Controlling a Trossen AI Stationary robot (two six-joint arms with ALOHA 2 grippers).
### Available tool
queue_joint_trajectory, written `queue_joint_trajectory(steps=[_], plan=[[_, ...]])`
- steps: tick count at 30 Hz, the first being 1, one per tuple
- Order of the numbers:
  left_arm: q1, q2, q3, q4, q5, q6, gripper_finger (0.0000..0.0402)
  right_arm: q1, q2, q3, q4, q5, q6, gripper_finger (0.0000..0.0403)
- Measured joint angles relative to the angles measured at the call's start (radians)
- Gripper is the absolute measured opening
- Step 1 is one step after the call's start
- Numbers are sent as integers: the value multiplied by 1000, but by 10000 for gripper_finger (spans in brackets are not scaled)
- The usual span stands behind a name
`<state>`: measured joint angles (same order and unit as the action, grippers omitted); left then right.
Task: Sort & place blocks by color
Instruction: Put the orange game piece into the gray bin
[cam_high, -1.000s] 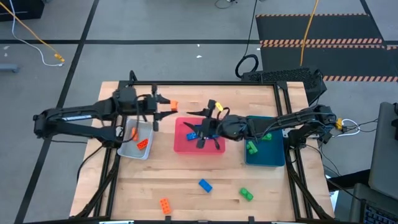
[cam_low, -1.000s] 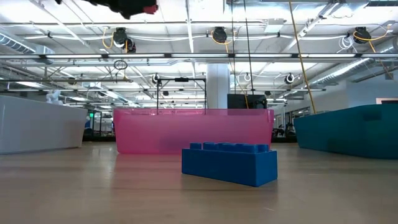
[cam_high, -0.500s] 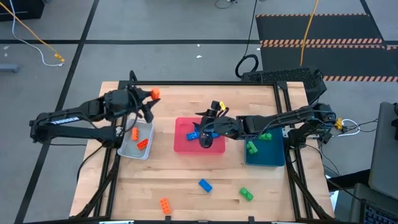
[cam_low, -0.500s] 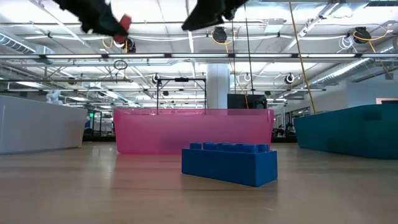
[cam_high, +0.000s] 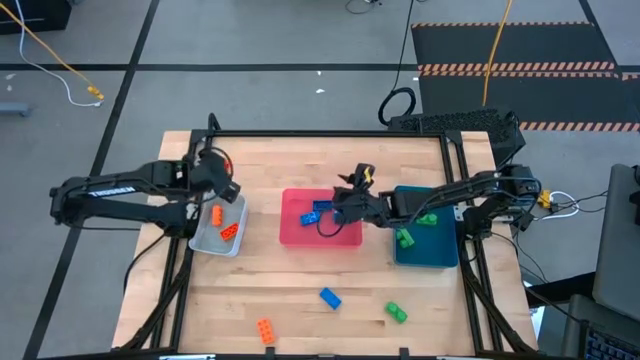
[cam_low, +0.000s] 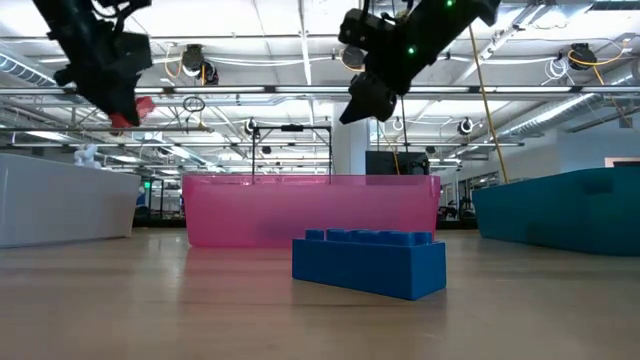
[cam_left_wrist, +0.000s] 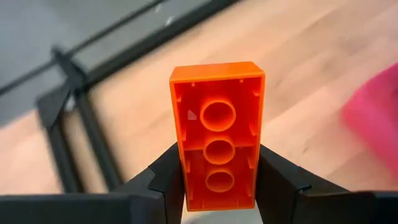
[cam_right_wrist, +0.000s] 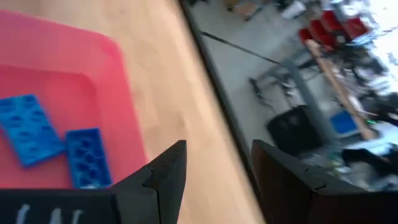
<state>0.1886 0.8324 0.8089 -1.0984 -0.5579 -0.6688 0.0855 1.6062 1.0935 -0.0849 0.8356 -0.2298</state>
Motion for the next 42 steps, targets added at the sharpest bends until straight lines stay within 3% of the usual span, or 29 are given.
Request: queue_joint_trajectory(steps=[8,17,22,35,42], plan=[[-65,101,0,-126,48,-120,147,1,-31,0,3,29,-18,176],[-175,225,0,-162,269,-96,148,1,-73,0,2,28,34,176],[-206,293,0,-246,327,-50,151,2,-78,0,0,26,55,176],[-307,360,0,-236,344,101,284,1,-77,0,-29,-52,140,176],[-356,356,0,-215,344,197,311,-1,-77,0,66,-55,138,176]])
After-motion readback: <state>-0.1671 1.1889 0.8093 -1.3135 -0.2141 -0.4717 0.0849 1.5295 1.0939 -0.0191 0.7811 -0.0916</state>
